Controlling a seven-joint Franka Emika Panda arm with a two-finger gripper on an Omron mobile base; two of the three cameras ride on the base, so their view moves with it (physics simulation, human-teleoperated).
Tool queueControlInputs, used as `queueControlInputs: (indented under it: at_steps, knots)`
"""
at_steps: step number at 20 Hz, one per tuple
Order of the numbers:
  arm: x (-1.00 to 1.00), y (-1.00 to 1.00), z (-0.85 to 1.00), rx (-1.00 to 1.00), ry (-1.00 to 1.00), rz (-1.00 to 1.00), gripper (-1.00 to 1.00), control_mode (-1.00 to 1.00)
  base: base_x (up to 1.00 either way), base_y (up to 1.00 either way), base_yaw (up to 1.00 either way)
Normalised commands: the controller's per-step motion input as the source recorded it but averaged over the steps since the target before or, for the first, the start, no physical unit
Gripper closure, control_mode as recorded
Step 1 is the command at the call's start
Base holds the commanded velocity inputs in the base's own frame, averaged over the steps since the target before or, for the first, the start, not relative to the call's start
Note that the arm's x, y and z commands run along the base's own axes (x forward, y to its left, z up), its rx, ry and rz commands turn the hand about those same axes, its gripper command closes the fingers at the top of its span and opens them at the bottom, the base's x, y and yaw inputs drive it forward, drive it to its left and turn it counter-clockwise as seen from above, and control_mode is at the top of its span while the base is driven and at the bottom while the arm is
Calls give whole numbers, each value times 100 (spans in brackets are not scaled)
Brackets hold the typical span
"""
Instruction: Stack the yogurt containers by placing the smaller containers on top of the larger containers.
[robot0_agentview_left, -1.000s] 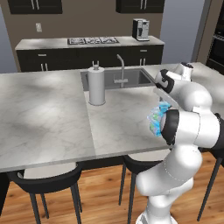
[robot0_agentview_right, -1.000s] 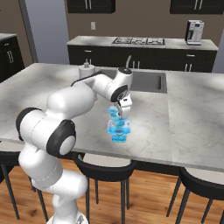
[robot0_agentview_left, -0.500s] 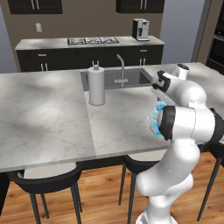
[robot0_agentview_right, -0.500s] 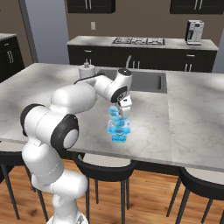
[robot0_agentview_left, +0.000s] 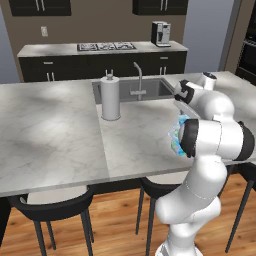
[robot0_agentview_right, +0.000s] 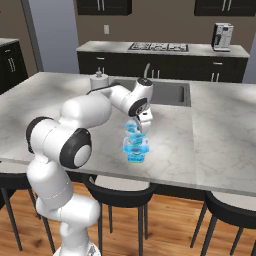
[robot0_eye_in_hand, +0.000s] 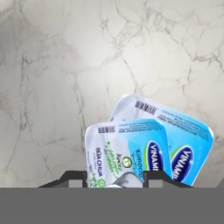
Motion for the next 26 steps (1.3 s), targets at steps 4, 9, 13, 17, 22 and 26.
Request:
queueControlInputs:
  at_steps: [4,9,13,17,22,26]
  knots:
    - [0,-13,0,0,0,-1,100,-100,0,0,0]
    - [0,-1,0,0,0,-2,100,-100,0,0,0]
    - [-1,0,0,0,0,-1,100,-100,0,0,0]
    - [-5,0,0,0,0,-2,100,-100,0,0,0]
    - [-13,0,0,0,0,-1,100,-100,0,0,0]
    - [-15,0,0,0,0,0,100,-100,0,0,0]
